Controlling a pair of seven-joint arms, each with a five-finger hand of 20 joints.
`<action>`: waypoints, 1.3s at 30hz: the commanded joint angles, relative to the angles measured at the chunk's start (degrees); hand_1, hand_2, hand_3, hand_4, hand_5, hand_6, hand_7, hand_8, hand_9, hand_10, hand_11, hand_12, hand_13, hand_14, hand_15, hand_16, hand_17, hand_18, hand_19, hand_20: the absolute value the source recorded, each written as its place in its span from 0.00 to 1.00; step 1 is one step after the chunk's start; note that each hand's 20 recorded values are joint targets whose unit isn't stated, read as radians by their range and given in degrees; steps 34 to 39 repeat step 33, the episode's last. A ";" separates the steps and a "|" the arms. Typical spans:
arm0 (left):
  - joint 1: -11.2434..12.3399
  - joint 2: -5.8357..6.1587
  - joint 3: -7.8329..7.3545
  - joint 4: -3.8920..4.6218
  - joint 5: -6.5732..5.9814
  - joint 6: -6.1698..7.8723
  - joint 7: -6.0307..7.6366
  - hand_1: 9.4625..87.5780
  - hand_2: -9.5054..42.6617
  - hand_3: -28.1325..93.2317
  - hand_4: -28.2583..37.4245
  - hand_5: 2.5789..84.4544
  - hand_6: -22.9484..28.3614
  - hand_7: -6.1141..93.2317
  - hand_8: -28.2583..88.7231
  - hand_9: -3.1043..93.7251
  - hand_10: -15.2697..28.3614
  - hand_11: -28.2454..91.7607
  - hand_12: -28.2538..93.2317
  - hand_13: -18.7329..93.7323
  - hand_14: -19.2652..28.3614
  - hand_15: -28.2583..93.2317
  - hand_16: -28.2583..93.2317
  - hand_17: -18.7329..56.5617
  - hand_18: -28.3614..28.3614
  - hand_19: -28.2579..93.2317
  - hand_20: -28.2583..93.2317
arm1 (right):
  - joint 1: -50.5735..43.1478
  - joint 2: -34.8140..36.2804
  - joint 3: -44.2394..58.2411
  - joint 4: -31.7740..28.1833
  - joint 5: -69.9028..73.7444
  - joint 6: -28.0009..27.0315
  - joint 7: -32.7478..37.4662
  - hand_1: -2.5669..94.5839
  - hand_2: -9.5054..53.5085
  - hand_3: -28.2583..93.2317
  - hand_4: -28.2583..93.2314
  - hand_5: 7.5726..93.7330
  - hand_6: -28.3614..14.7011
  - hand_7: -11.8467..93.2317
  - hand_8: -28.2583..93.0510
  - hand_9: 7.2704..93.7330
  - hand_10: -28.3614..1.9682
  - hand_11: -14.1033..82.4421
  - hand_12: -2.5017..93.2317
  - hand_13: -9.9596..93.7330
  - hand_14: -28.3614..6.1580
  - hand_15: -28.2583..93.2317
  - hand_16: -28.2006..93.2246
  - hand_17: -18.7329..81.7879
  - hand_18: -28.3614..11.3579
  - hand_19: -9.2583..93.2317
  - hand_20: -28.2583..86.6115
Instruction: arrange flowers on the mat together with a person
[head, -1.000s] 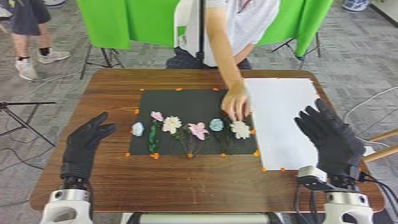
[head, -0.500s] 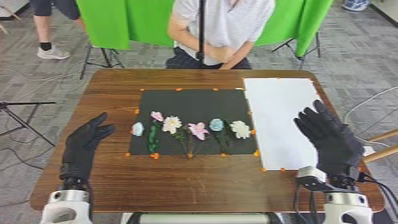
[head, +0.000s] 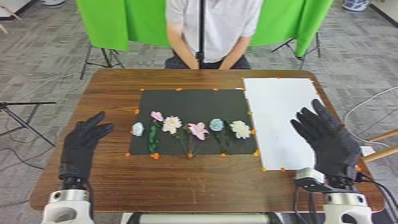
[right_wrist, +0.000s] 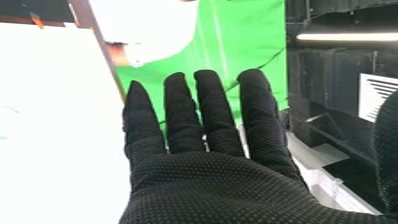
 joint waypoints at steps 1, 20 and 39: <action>0.86 -0.19 0.22 0.14 -1.54 1.76 0.30 0.08 0.37 0.78 0.00 0.58 0.50 0.18 0.19 0.58 0.69 0.41 0.35 0.52 0.78 0.40 0.23 0.36 0.70 0.32 0.36 | -0.80 -0.48 -0.09 -0.10 0.01 -0.33 0.16 0.07 0.16 0.87 0.08 0.35 0.69 0.19 0.16 0.37 0.49 0.19 0.14 0.39 0.49 0.32 0.30 0.38 0.33 0.12 0.47; 0.42 0.11 0.10 0.36 -1.19 1.31 -0.07 0.07 0.38 0.79 0.00 0.58 0.50 0.18 0.19 0.60 0.68 0.41 0.35 0.53 0.78 0.40 0.22 0.36 0.69 0.32 0.36 | -0.92 -0.21 0.14 0.03 -0.24 -1.18 0.26 0.07 0.15 0.87 0.08 0.37 0.68 0.19 0.17 0.37 0.48 0.19 0.14 0.40 0.48 0.32 0.30 0.38 0.33 0.12 0.47; 0.62 -0.21 0.04 0.11 -1.10 1.50 0.19 0.08 0.37 0.79 0.00 0.58 0.50 0.18 0.19 0.60 0.68 0.41 0.35 0.53 0.78 0.40 0.22 0.36 0.69 0.32 0.36 | -0.87 -0.20 -0.18 0.05 -0.31 -0.95 0.42 0.07 0.15 0.87 0.08 0.37 0.68 0.19 0.17 0.37 0.48 0.19 0.14 0.40 0.48 0.33 0.30 0.38 0.33 0.12 0.47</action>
